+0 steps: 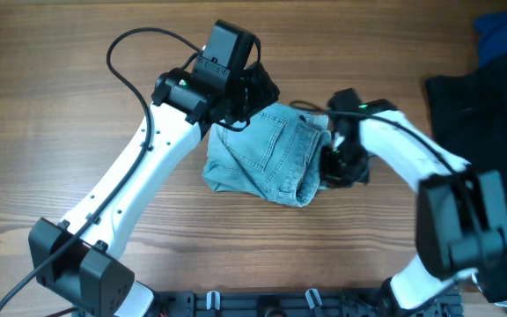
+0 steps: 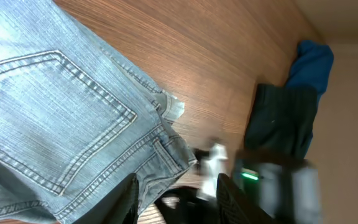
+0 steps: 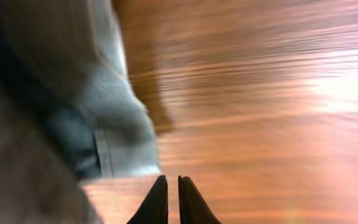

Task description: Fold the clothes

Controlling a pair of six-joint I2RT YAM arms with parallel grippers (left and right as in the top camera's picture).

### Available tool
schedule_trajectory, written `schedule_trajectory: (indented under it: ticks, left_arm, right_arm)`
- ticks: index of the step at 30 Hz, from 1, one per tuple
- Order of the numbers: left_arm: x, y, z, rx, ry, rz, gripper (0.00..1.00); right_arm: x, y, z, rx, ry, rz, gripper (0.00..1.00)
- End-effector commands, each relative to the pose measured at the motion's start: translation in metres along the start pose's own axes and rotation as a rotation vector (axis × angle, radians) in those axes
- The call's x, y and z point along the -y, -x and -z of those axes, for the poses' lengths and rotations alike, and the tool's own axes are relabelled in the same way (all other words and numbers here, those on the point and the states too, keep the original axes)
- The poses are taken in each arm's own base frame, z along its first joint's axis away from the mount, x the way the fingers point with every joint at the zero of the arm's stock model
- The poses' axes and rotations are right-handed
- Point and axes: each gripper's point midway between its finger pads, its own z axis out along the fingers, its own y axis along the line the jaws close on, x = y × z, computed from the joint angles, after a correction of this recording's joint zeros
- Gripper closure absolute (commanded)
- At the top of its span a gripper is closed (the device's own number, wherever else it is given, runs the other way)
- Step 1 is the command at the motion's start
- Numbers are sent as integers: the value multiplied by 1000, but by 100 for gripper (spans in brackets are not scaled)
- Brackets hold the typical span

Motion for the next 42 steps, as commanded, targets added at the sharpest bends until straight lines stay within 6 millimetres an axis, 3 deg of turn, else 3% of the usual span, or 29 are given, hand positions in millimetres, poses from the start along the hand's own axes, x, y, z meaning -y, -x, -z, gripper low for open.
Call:
schedule_trajectory:
  ticks: [1, 4, 9, 13, 21, 26, 29, 32, 35, 38, 42]
  left_arm:
    - [0, 12, 7, 24, -3, -52, 61]
    - [-31, 21, 11, 53, 117, -33, 62]
    - [-71, 33, 18, 101, 282, -73, 70]
    - [-95, 34, 17, 122, 383, -73, 69]
    - [-137, 12, -16, 14, 500, -53, 72]
    - [-153, -5, -37, -76, 528, -36, 73]
    - [-162, -9, -46, -103, 555, -30, 73]
    - [-172, -14, -55, -136, 587, -24, 73]
    - [-182, -24, -61, -183, 627, -18, 73]
    - [-194, -36, -67, -233, 676, -18, 76]
    - [-202, -48, -80, -270, 708, -35, 77]
  right_arm:
    - [18, 21, 70, 226, -8, -33, 90]
    - [30, 16, 96, 293, -9, -47, 89]
    - [2, -1, 115, 306, 147, 131, 88]
    - [-17, -6, 107, 275, 201, 250, 82]
    - [-60, -4, 76, 208, 329, 406, 85]
    - [-67, 14, 50, 175, 326, 401, 85]
    - [-67, 33, 26, 173, 297, 385, 80]
    - [-57, 63, -3, 199, 212, 286, 84]
    - [-29, 90, -28, 225, 96, 90, 88]
    - [-15, 106, -29, 256, 94, -20, 89]
    - [-14, 120, -13, 303, 124, -31, 86]
